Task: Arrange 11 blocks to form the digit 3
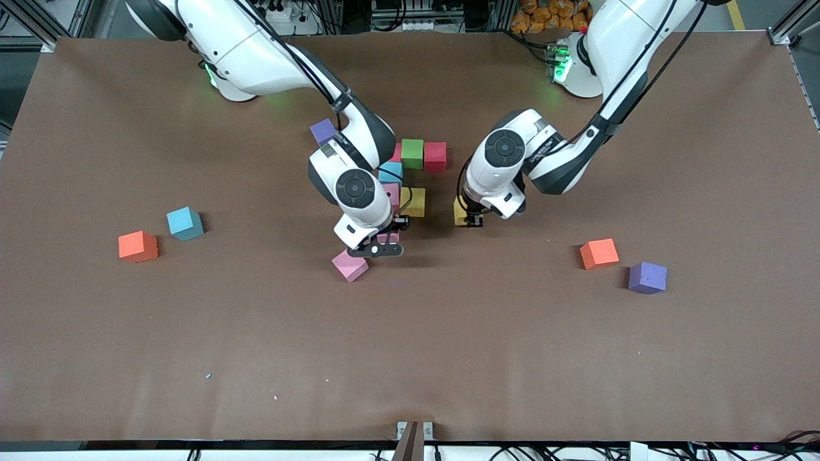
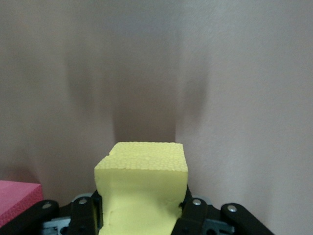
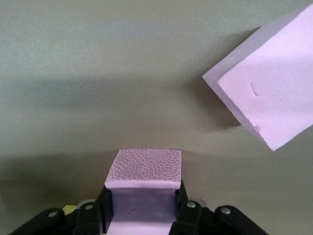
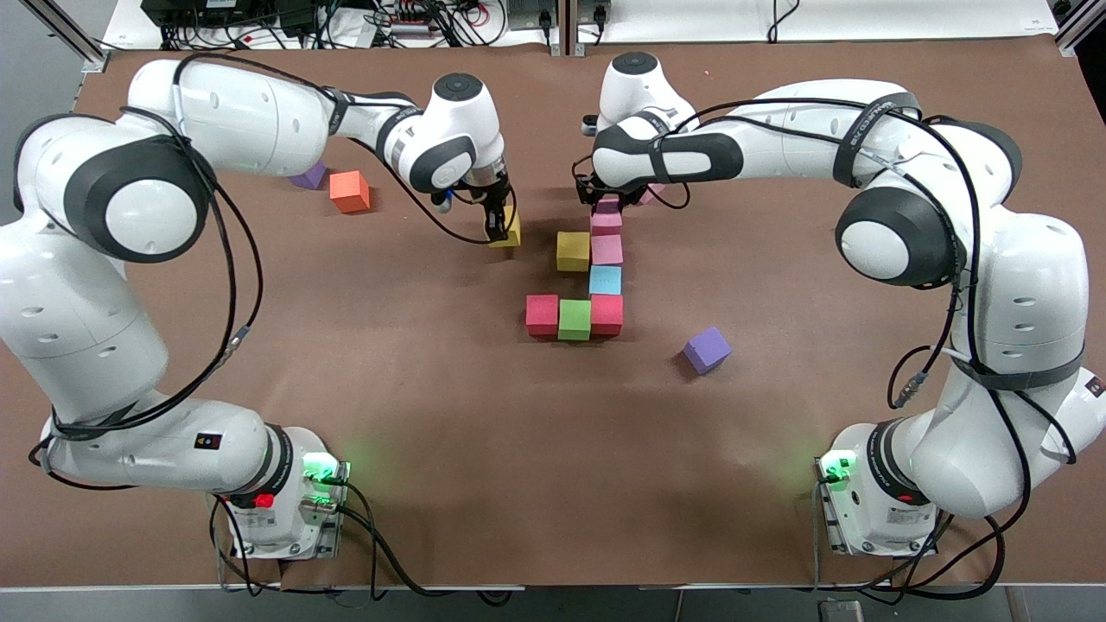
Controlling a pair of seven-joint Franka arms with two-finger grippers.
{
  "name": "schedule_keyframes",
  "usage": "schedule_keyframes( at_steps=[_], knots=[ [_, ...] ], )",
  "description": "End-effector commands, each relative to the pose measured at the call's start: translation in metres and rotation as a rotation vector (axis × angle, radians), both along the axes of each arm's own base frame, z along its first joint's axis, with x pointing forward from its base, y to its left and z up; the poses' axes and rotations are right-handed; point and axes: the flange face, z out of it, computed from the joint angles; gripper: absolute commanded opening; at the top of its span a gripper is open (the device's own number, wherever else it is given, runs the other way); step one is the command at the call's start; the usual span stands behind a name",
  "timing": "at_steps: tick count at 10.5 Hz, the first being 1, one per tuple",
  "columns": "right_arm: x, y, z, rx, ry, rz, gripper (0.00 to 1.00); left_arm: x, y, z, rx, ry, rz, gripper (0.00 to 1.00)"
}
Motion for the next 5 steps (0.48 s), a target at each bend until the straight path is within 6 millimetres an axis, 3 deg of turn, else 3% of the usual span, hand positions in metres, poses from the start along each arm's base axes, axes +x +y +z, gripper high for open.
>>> schedule_keyframes(
  at_steps=[1,5],
  knots=[
    [-0.01,0.001,-0.004,-0.002,0.026,0.016,0.0,-0.002,-0.014,-0.004,-0.012,-0.015,-0.002,0.2],
    [-0.012,-0.001,-0.007,-0.006,0.031,0.03,0.0,-0.005,-0.031,-0.013,-0.034,-0.01,-0.022,0.2]
  ],
)
